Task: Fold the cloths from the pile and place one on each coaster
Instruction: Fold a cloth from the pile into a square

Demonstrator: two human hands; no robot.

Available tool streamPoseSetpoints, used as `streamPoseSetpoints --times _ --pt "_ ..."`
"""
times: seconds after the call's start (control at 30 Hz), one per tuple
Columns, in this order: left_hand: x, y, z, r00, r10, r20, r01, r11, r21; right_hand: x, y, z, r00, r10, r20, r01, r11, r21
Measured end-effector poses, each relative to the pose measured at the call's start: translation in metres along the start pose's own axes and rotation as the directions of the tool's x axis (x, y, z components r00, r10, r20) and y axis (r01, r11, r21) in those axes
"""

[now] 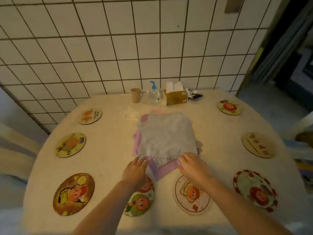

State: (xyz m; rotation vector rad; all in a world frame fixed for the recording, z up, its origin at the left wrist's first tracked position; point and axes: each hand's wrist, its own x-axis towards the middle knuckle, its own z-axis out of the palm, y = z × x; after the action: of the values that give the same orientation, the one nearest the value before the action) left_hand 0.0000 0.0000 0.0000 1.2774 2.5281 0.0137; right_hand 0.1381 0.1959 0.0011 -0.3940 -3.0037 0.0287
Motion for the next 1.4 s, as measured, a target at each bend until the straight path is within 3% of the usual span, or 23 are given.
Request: streamPoseSetpoints --times 0.13,0.23,0.4,0.8,1.0,1.07,1.17,1.27,1.33,1.4 --pt "0.058 0.002 0.008 0.998 -0.05 -0.032 0.048 0.998 -0.042 0.041 0.022 0.036 0.99 -0.015 0.141 0.013 1.0 0.014" --pt "0.091 0.007 0.019 1.0 0.001 -0.002 -0.001 0.999 -0.049 0.063 0.035 0.072 0.98 -0.104 0.173 0.105 0.994 0.003" --pt "0.13 0.005 0.038 0.997 0.081 -0.005 -0.08 0.997 0.016 0.086 0.043 0.098 0.969 -0.11 0.223 0.095 0.992 0.078" --pt "0.156 0.008 0.033 0.994 0.111 0.003 -0.111 0.992 0.065 0.114 0.058 0.087 0.946 -0.233 0.227 0.214 0.971 0.105" --pt "0.164 -0.009 0.022 0.983 0.031 -0.18 -0.019 0.997 0.069 0.136 0.079 0.059 0.952 -0.224 0.21 0.167 0.951 0.258" --pt "0.163 -0.024 0.017 0.977 -0.05 -0.206 0.051 0.999 0.001 0.144 0.092 0.052 0.915 -0.285 0.287 0.185 0.926 0.33" --pt "0.159 -0.04 0.001 0.942 -0.219 -0.256 0.179 0.969 -0.17 0.157 0.115 0.044 0.878 -0.306 0.368 0.202 0.934 0.294" --pt "0.161 -0.049 -0.027 0.87 -0.38 -0.314 0.23 0.876 -0.423 0.176 0.127 0.036 0.906 -0.263 0.333 0.209 0.959 0.19" --pt "0.163 -0.051 -0.052 0.82 -0.475 -0.32 0.179 0.743 -0.645 0.191 0.122 0.011 0.957 -0.224 0.183 0.197 0.968 0.154" --pt "0.16 -0.059 -0.08 0.78 -0.579 -0.239 0.122 0.515 -0.849 0.208 0.107 -0.019 0.986 -0.156 0.063 0.138 0.965 0.223"
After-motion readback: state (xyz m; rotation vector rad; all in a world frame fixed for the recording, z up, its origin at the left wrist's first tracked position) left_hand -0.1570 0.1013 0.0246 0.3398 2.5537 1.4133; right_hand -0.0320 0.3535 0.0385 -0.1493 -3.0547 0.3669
